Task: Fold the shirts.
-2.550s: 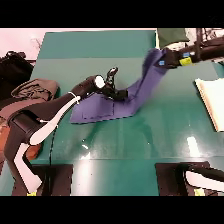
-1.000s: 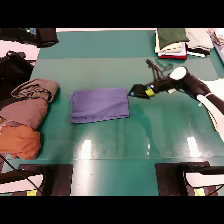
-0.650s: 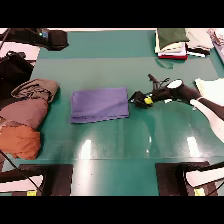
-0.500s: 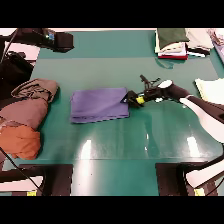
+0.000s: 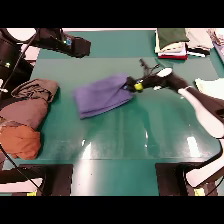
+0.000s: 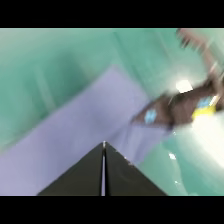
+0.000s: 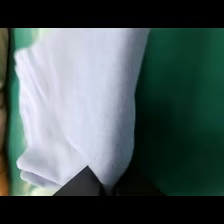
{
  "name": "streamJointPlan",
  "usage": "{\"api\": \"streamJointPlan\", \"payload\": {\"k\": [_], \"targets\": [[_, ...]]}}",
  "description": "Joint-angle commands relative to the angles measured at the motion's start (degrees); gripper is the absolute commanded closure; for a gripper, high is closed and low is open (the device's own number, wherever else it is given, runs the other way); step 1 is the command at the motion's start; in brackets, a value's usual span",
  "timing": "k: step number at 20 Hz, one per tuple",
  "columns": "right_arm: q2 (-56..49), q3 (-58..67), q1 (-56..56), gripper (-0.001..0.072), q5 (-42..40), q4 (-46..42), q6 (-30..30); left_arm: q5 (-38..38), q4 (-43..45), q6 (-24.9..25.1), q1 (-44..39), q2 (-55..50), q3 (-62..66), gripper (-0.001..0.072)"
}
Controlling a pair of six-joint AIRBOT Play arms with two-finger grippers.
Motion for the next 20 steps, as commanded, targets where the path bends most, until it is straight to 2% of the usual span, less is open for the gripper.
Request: {"api": "streamJointPlan", "payload": {"k": [1,4,8,11,14,20], "targets": [[8.3,-0.9,-11.1,0.0698,1.9,-12.4,2.8,0.4,0.0,0.0,-2.2,0.0,0.0,0.0685],[15.0,-1.5,-25.4,0.0698,4.3,-19.4,2.9,0.4,-0.3,-0.1,-2.2,0.0,0.0,0.0685],[20.1,-1.5,-45.2,0.0698,3.7,-20.0,2.8,1.3,-0.3,-1.7,-2.2,0.0,0.0,0.0685],[19.5,0.3,-54.8,0.0698,2.2,-19.8,2.8,2.5,-0.3,-2.9,-2.2,0.0,0.0,0.0685],[16.4,5.9,-57.6,0.0699,2.6,-19.9,2.8,2.6,-0.4,-3.3,-2.2,0.0,0.0,0.0686],[11.5,18.3,-53.9,0.0699,3.0,-20.1,2.8,1.9,-0.4,-3.2,-2.2,0.0,0.0,0.0685]]}}
